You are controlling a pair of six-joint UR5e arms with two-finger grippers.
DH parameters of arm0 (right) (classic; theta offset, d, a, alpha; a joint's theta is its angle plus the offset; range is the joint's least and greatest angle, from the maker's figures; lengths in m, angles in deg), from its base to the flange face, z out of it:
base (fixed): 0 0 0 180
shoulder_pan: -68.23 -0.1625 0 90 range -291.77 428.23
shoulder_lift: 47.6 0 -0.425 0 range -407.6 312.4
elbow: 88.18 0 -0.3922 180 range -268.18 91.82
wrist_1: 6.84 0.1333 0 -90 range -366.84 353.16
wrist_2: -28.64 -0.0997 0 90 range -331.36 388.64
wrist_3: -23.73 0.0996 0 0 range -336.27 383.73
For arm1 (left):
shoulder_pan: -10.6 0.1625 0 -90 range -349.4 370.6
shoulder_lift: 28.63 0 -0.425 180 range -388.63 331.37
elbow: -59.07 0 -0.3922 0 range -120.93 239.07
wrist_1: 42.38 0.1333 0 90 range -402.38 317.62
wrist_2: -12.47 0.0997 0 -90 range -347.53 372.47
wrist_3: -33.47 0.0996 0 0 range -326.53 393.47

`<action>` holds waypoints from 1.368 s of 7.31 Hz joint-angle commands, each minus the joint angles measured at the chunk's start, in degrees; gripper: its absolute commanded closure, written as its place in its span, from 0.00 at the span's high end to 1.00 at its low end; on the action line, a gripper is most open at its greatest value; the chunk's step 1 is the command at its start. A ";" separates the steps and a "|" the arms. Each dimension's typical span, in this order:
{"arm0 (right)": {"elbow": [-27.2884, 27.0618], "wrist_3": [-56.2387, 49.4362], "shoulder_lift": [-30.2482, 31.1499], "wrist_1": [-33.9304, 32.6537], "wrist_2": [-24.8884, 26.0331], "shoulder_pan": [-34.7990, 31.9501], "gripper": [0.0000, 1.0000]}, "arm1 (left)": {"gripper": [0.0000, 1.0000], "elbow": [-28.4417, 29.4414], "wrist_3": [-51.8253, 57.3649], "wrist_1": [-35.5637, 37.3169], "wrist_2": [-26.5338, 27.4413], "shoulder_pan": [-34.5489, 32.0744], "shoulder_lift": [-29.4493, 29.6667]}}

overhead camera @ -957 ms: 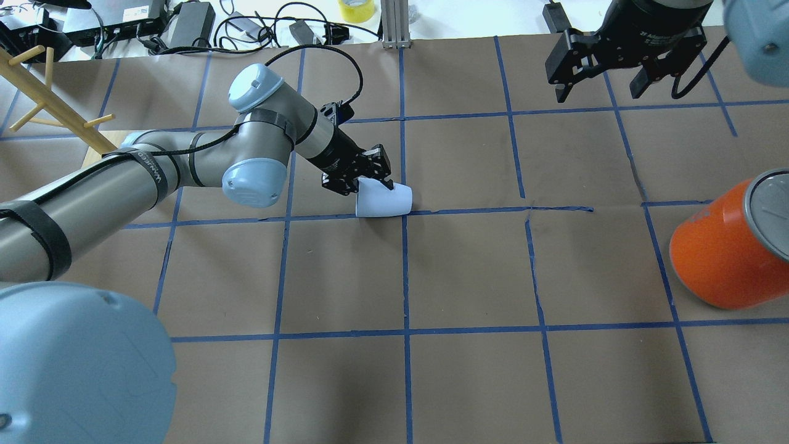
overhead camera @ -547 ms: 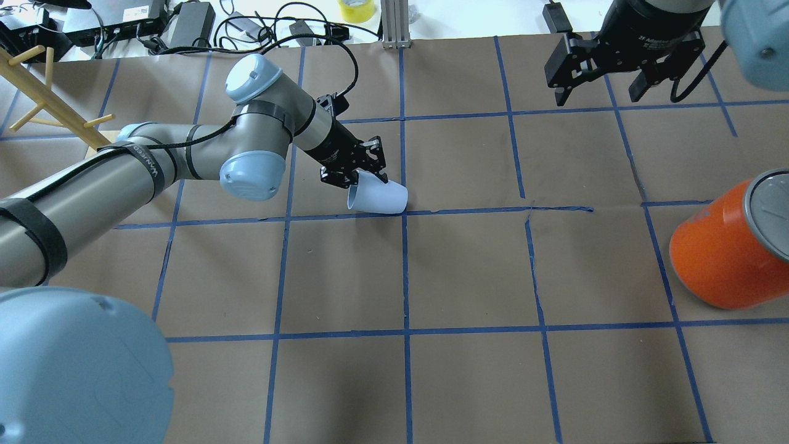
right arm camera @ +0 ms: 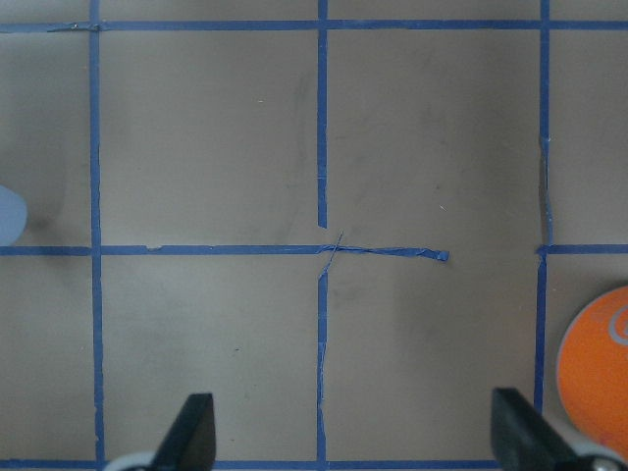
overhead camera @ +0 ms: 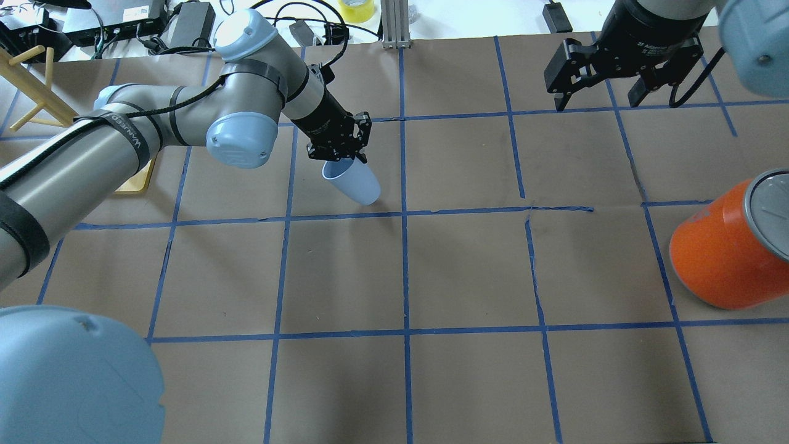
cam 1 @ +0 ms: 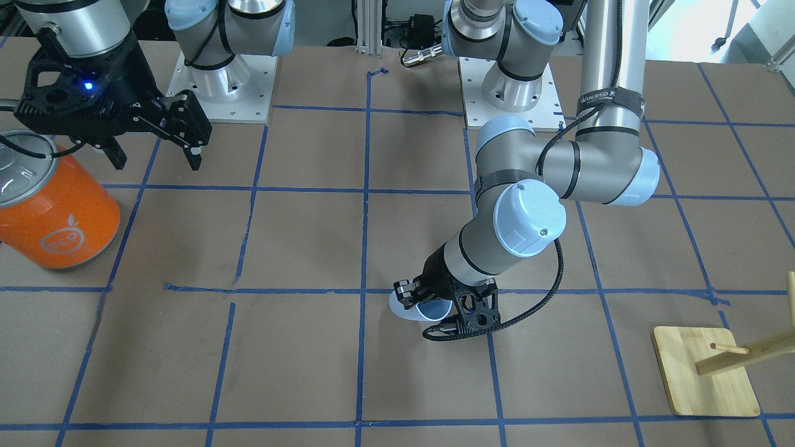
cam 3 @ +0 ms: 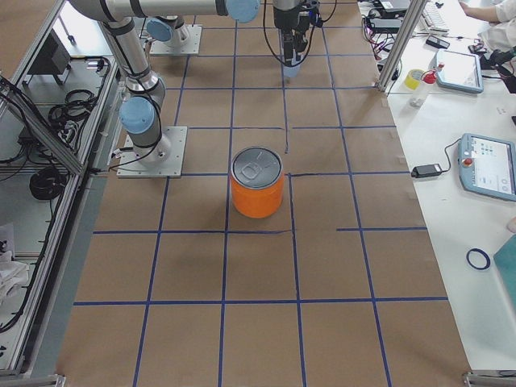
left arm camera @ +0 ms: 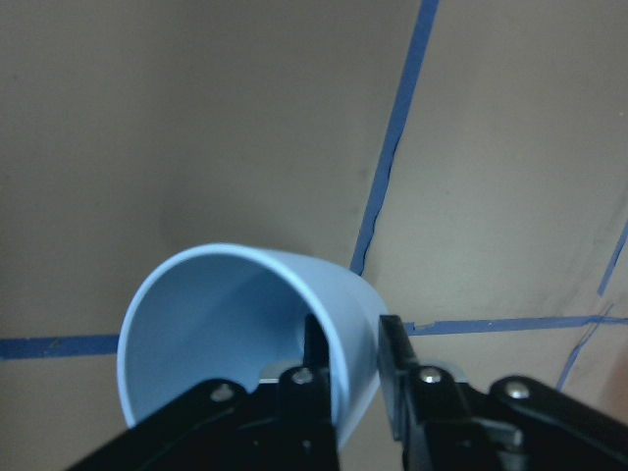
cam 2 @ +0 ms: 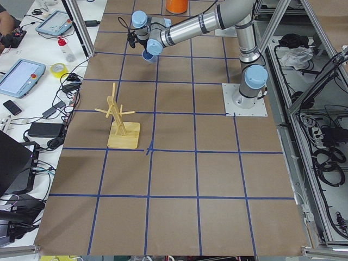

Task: Flip cup
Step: 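Lift the cup with the left gripper and rotate it upright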

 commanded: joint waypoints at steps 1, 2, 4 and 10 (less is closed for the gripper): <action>-0.17 0.00 0.06 0.00 -0.03 -0.08 1.00 | 0.00 2.35 1.43 -0.35 12.20 -0.14 -2.05; -0.17 0.09 0.06 0.00 -0.03 -0.09 1.00 | 0.00 3.07 7.98 0.52 15.66 0.56 -2.50; -0.17 0.26 0.06 0.00 -0.12 0.00 1.00 | 0.00 2.55 19.18 6.04 22.97 4.76 -1.98; -0.25 0.27 0.06 0.00 -0.21 0.00 1.00 | 0.00 0.35 22.63 8.44 22.90 10.41 2.41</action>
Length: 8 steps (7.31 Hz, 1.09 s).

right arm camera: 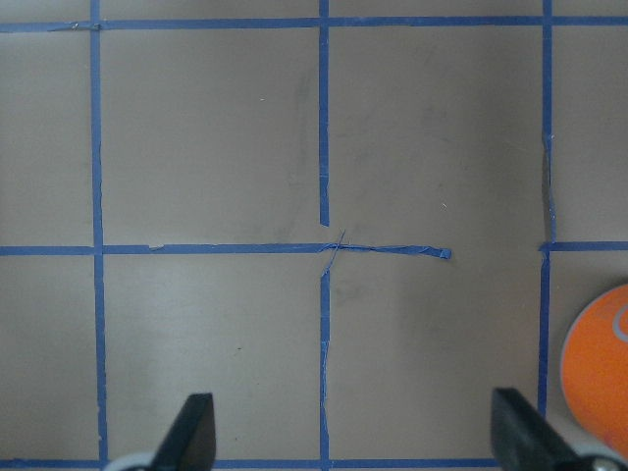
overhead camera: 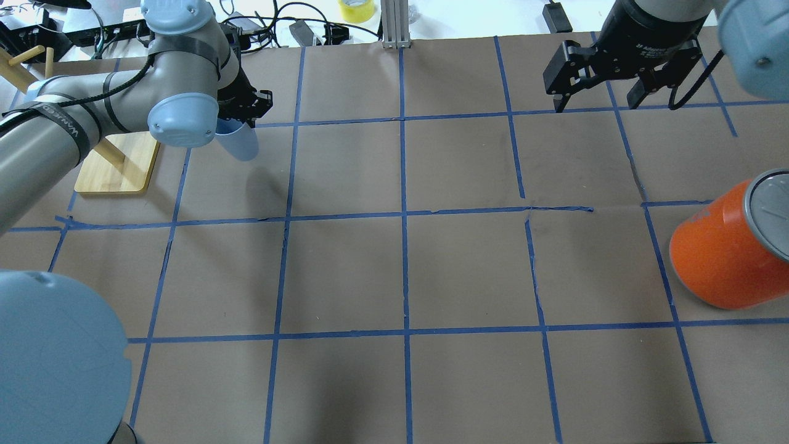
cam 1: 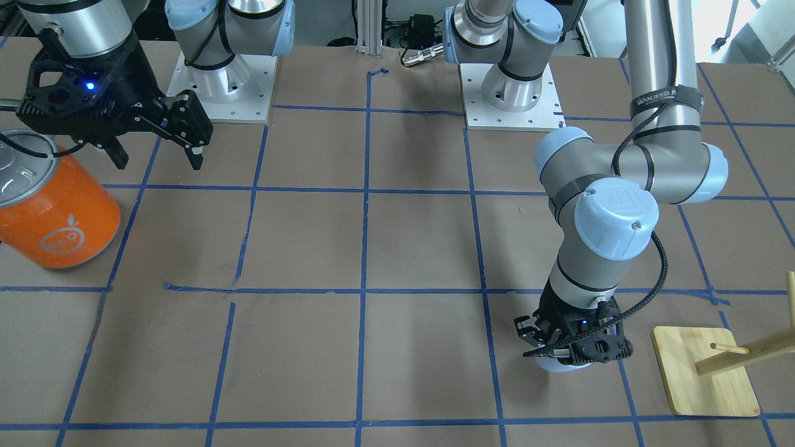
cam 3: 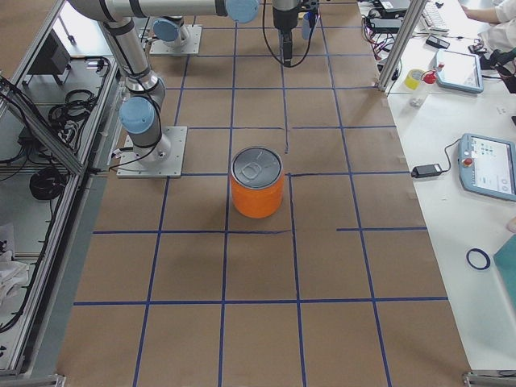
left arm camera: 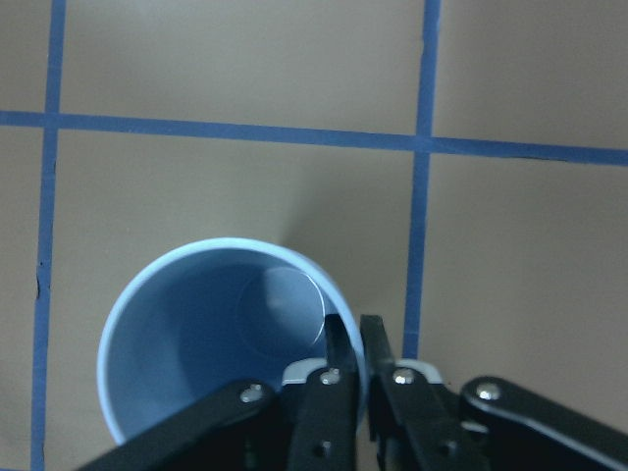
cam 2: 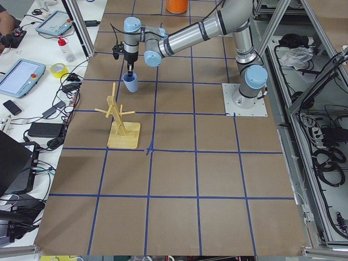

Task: Flip cup
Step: 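Lift the cup with the left gripper and rotate it upright, then place the cup upright on the table and open the left gripper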

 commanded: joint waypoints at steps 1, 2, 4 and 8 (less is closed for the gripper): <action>-0.06 -0.06 0.00 0.00 -0.01 -0.08 1.00 | 0.00 -0.14 0.04 0.10 -0.07 0.58 1.97; -0.50 0.03 0.00 0.00 0.07 -0.08 1.00 | 0.32 0.56 0.13 0.02 0.19 0.50 2.15; -0.68 0.20 0.09 -0.17 -0.01 0.00 1.00 | 1.00 0.91 -0.31 -2.95 0.46 0.50 0.41; -0.76 0.20 0.09 -0.44 -0.10 0.00 1.00 | 1.00 4.78 -0.57 -24.63 -0.24 0.23 -12.30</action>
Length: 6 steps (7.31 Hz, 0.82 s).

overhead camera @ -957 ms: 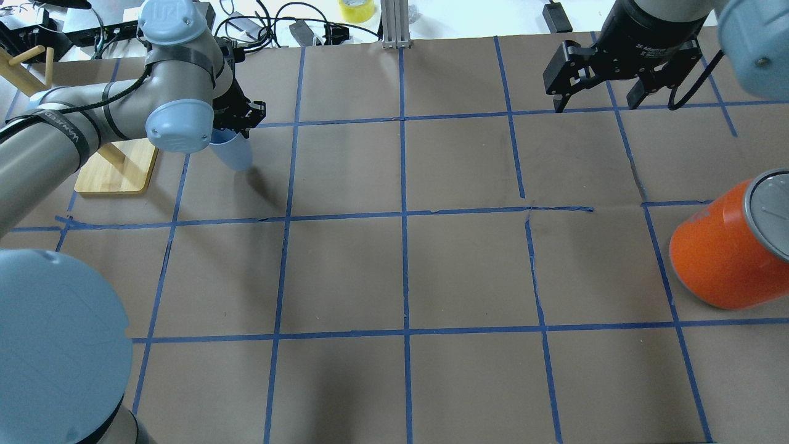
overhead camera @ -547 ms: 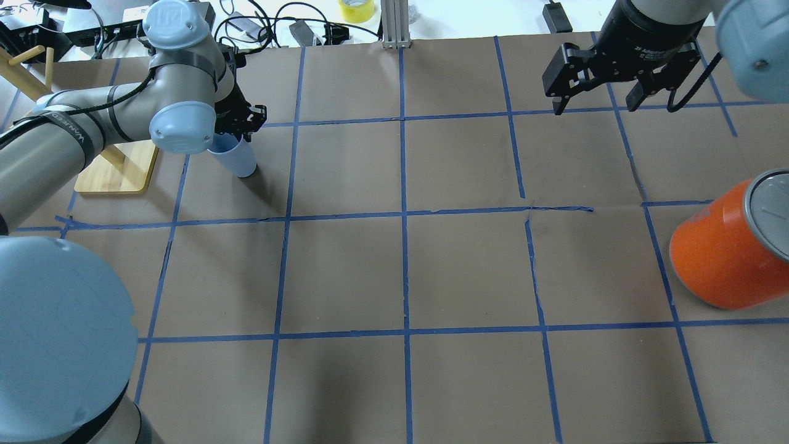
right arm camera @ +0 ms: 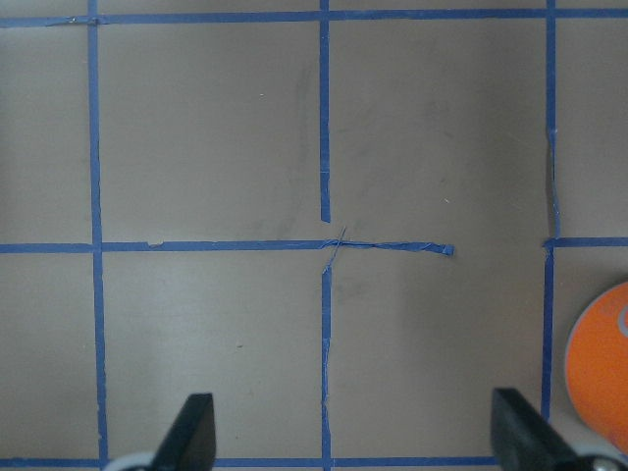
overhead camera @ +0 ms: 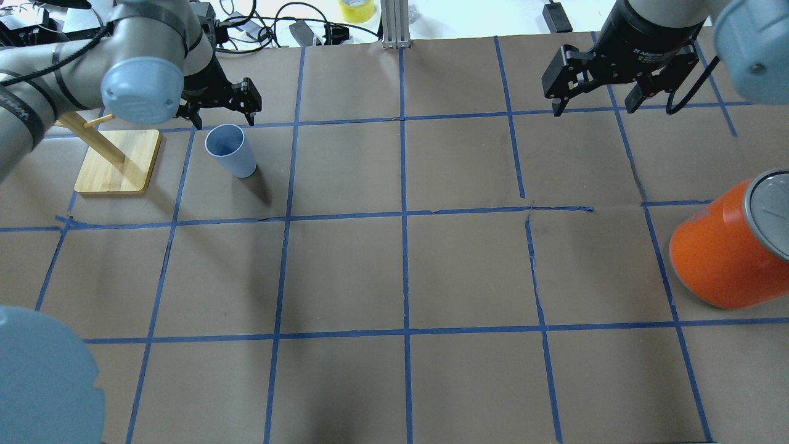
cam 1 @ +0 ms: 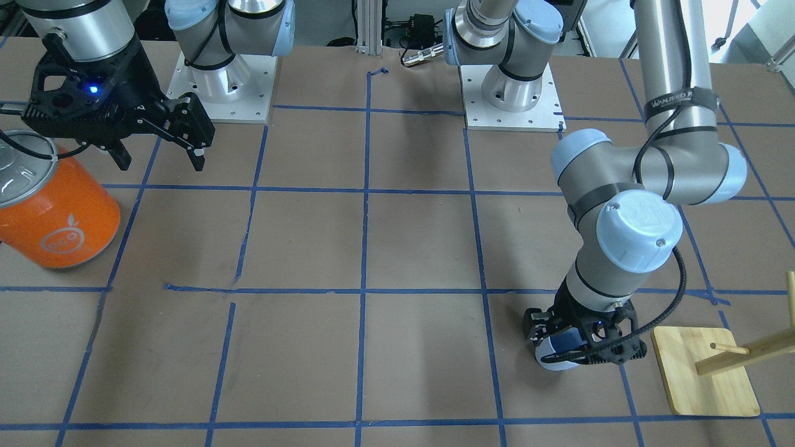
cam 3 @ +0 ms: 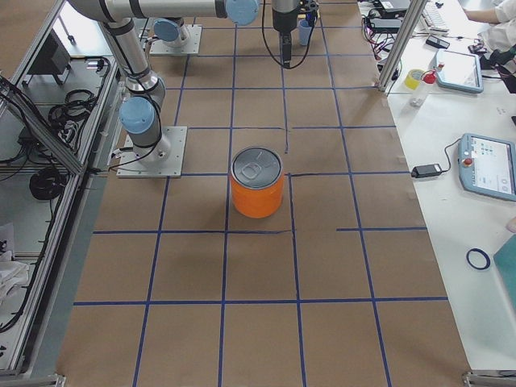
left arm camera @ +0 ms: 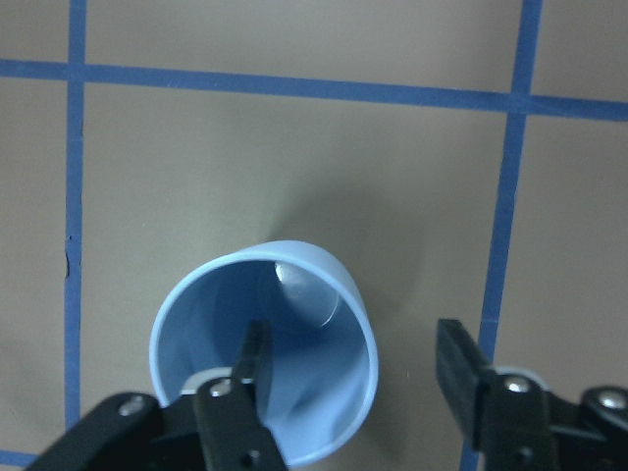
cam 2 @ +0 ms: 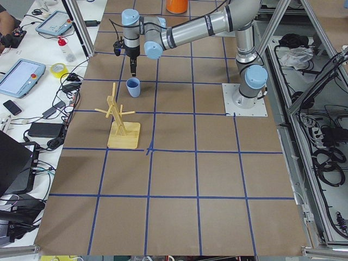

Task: Flip cup
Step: 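Place the cup upright on the table and open the left gripper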

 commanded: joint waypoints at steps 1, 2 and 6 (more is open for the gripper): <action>0.00 0.00 -0.01 0.05 -0.01 0.00 1.00 | 1.00 -0.56 0.11 -9.80 -0.56 -0.13 -8.95; 0.00 0.00 -0.01 -0.04 -0.01 0.00 1.00 | 1.00 -1.53 0.72 -12.35 -1.17 -0.04 -12.73; 0.00 0.09 0.08 -0.04 -0.01 0.00 1.00 | 1.00 -3.92 1.08 -17.63 -3.12 -0.04 -20.58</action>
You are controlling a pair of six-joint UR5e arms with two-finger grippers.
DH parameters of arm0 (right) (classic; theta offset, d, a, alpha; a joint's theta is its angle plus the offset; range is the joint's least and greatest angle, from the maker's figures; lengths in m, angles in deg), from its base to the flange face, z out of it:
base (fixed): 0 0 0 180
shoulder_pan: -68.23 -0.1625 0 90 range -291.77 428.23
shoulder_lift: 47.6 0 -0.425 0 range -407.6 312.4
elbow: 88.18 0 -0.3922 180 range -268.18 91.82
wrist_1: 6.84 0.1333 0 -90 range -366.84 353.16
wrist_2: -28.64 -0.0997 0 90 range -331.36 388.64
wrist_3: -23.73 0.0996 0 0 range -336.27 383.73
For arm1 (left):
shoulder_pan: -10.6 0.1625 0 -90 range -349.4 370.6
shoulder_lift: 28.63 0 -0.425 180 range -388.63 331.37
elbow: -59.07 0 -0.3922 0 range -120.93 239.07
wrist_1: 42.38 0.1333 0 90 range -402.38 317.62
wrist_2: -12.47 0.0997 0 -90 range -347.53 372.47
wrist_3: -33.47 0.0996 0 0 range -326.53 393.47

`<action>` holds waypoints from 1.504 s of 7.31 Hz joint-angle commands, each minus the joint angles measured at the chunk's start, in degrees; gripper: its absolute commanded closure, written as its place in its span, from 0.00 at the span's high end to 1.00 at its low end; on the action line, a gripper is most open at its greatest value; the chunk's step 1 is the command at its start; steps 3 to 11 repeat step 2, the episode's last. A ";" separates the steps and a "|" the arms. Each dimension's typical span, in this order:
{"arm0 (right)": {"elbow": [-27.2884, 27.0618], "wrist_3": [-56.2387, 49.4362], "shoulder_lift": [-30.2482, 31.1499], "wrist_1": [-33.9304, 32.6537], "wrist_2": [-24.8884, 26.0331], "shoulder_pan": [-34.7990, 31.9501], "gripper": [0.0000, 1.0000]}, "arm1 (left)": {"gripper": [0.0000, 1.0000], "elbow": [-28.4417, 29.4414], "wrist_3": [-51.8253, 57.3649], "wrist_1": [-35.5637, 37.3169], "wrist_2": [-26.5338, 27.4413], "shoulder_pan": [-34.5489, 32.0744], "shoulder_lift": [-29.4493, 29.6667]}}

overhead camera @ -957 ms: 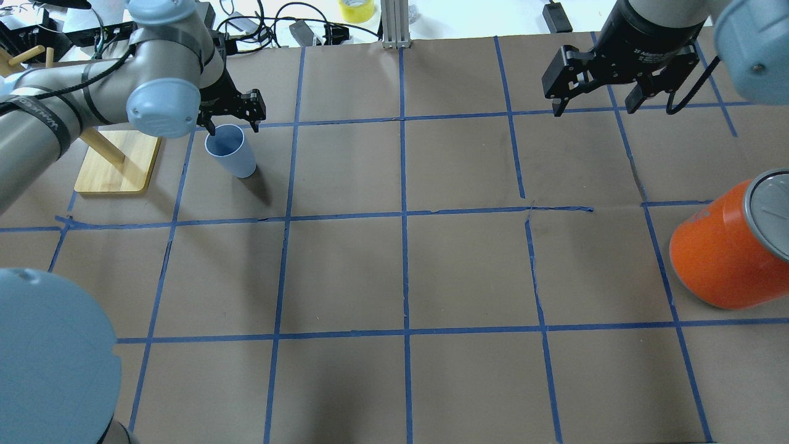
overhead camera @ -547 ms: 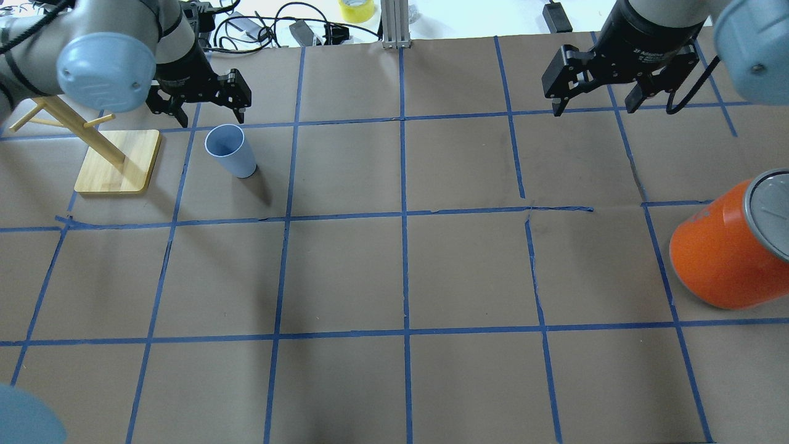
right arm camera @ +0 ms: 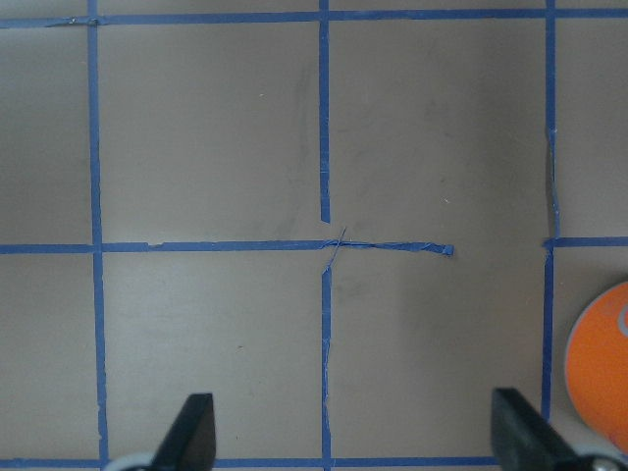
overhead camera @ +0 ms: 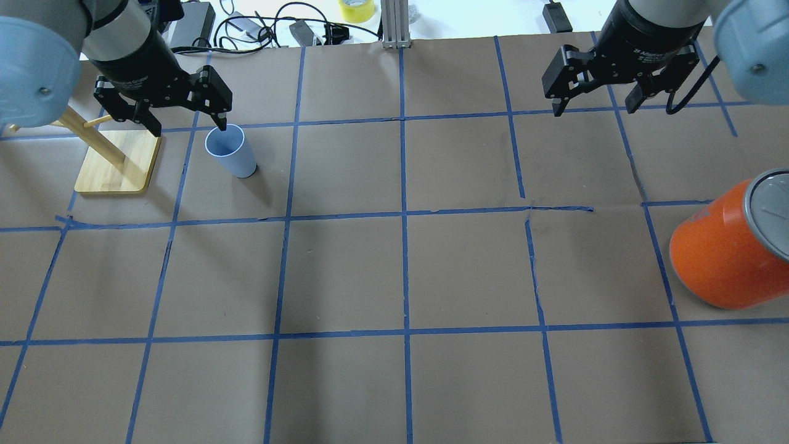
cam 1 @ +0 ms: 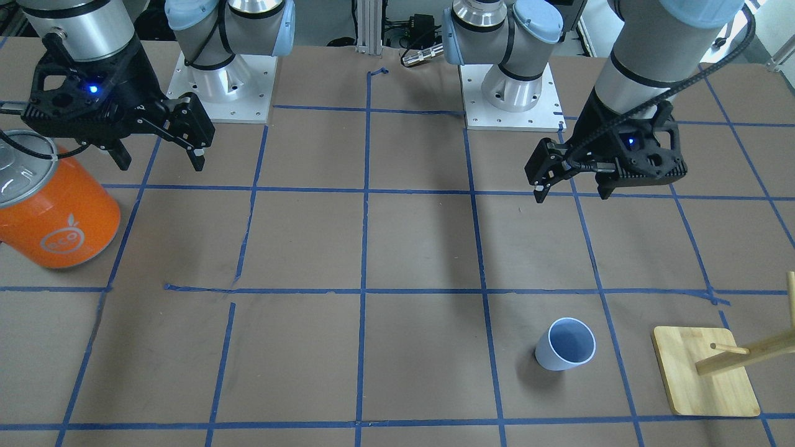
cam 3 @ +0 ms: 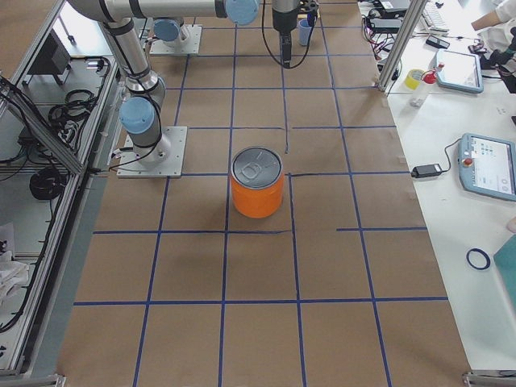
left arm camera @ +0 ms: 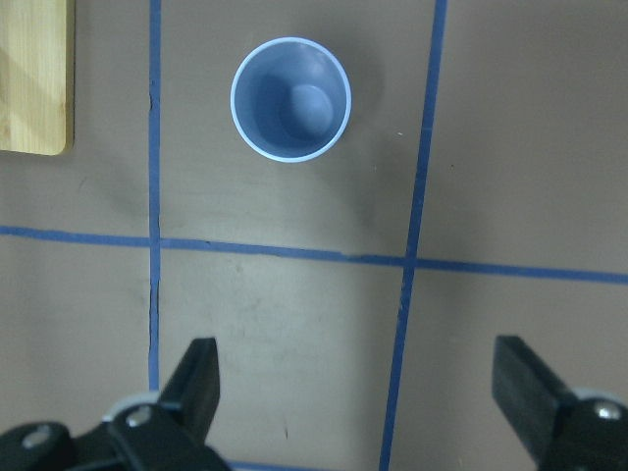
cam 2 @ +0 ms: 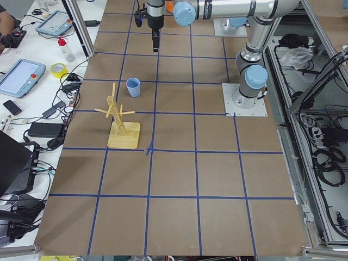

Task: Flip cup
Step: 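Place the cup upright on the table and open the left gripper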

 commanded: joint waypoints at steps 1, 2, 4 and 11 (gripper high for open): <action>0.01 0.01 0.01 -0.03 -0.01 0.00 1.00 | 1.00 -0.52 0.16 -2.15 0.15 0.01 -2.02; 0.01 0.01 0.01 -0.03 -0.01 0.00 1.00 | 1.00 -0.61 0.16 -2.23 0.15 -0.07 -2.11; 0.01 0.01 0.01 -0.03 -0.01 0.00 1.00 | 1.00 -0.61 0.16 -2.23 0.15 -0.07 -2.11; 0.01 0.01 0.01 -0.03 -0.01 0.00 1.00 | 1.00 -0.61 0.16 -2.23 0.15 -0.07 -2.11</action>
